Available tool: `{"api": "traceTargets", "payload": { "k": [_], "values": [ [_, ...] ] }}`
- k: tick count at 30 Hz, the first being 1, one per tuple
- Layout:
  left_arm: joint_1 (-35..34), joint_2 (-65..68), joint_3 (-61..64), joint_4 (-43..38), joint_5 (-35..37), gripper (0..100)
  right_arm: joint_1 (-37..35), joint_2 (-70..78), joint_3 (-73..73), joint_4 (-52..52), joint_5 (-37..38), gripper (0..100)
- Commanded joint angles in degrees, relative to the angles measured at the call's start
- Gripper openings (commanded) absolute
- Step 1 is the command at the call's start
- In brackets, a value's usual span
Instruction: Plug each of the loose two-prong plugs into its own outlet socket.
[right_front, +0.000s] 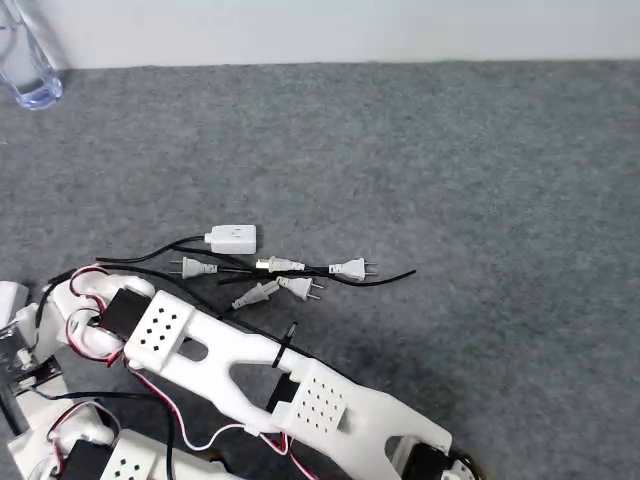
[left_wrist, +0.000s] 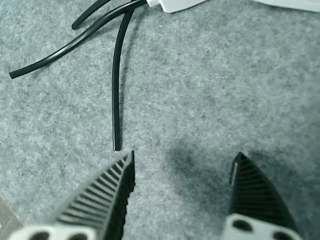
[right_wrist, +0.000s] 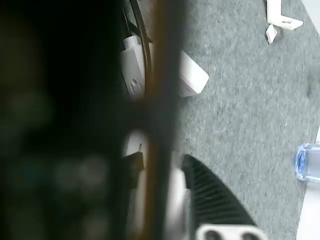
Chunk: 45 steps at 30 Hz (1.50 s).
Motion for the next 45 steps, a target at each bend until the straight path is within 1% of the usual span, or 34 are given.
{"api": "traceTargets", "payload": {
  "k": [1,4,7,11,14,16,19,23,27,29,33,42,45],
  "values": [
    [0.4,-0.2,-0.6,-0.4,-0.4,29,-1.4,-0.9,-0.7,1.1,0.7,39.4],
    [0.3,-0.2,-0.6,-0.4,-0.4,29,-2.1,-0.9,-1.0,2.7,0.7,55.4],
    [0.3,-0.2,-0.6,-0.4,-0.4,29,-2.4,-1.2,-1.0,2.9,0.7,67.1],
    [0.2,-0.2,-0.6,-0.4,-0.4,29,-1.6,-1.9,-1.3,3.3,0.4,77.1],
    [0.2,-0.2,-0.6,-0.4,-0.4,29,0.2,-2.9,-2.8,6.2,0.4,81.1],
    [0.2,-0.2,-0.6,-0.4,-0.4,29,2.0,-3.7,-4.7,9.5,0.4,82.2],
    [0.2,-0.2,-0.6,-0.4,-0.4,29,5.6,-5.2,-9.4,17.0,0.4,82.3],
    [0.4,-0.2,-0.6,-0.4,-0.4,29,10.8,-7.0,-19.3,29.6,0.3,82.3],
    [0.5,-0.2,-0.6,-0.4,-0.4,29,16.2,-7.6,-32.5,41.6,0.3,82.4],
    [0.5,-0.2,-0.6,-0.4,-0.4,29,18.9,-8.5,-34.0,45.1,0.3,82.4],
    [0.5,-0.2,-0.6,-0.4,-0.4,29,24.7,-13.3,-33.8,46.8,-0.9,82.4],
    [0.5,-0.2,-0.6,-0.4,-0.4,29,41.8,-20.7,-33.8,46.6,-12.0,82.4],
    [0.5,-0.2,-0.6,-0.4,-0.4,29,46.4,-22.5,-33.8,46.6,-16.6,82.4]
  ]
}}
